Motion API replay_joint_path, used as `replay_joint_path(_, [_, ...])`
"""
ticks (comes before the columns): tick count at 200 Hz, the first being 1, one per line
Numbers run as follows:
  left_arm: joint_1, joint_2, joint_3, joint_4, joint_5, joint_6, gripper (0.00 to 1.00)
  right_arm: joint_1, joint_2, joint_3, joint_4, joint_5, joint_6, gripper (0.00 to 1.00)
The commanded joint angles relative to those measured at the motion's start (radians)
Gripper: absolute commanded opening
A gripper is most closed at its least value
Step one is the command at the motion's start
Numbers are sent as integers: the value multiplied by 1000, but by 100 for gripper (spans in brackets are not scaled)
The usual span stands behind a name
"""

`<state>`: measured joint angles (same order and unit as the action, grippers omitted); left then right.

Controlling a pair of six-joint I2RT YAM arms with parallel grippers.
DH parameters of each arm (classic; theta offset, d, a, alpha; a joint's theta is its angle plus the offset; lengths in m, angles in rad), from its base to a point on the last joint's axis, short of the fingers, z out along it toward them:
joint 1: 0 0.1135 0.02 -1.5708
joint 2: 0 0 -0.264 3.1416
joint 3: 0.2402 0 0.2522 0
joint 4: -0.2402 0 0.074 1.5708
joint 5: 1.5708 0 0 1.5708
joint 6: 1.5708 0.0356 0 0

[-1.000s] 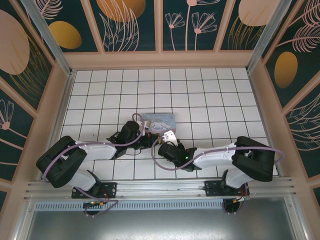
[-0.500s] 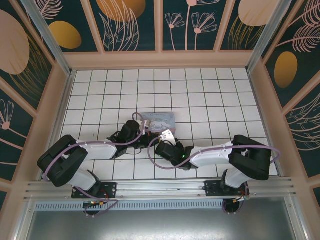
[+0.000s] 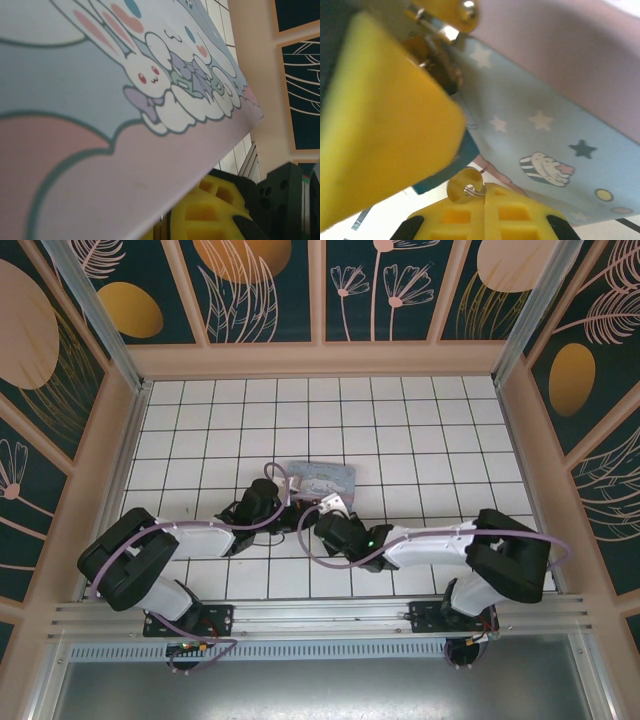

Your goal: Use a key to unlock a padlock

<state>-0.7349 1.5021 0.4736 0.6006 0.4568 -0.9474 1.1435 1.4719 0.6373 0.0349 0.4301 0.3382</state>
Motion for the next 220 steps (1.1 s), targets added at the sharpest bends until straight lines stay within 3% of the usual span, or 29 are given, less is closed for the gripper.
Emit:
replay_joint_path(1, [-17, 26, -12, -4, 62, 20, 0, -91, -139, -48, 238, -241, 25, 0])
replay_joint_path(14, [-17, 36, -13, 0, 62, 24, 0, -153, -188, -95, 289, -379, 55, 0])
replay_joint_path(28, [-16, 47, -16, 9, 61, 24, 0, -194, -231, -131, 312, -446, 79, 0])
replay_joint_path(55, [-17, 55, -15, 12, 60, 19, 0, -223, -289, -167, 289, -447, 101, 0])
replay_joint_path(83, [-17, 54, -6, 11, 63, 9, 0, -213, -300, -165, 210, -396, 84, 29])
replay_joint_path(102, [-17, 47, -1, 2, 66, 7, 0, -180, -283, -152, 148, -335, 55, 39])
replay_joint_path(165, [-17, 38, 8, -16, 65, 13, 0, -41, -134, -91, 54, -132, -20, 43])
replay_joint_path(220, [-16, 39, 10, -16, 67, 13, 0, 19, -23, -79, 77, -102, -12, 40])
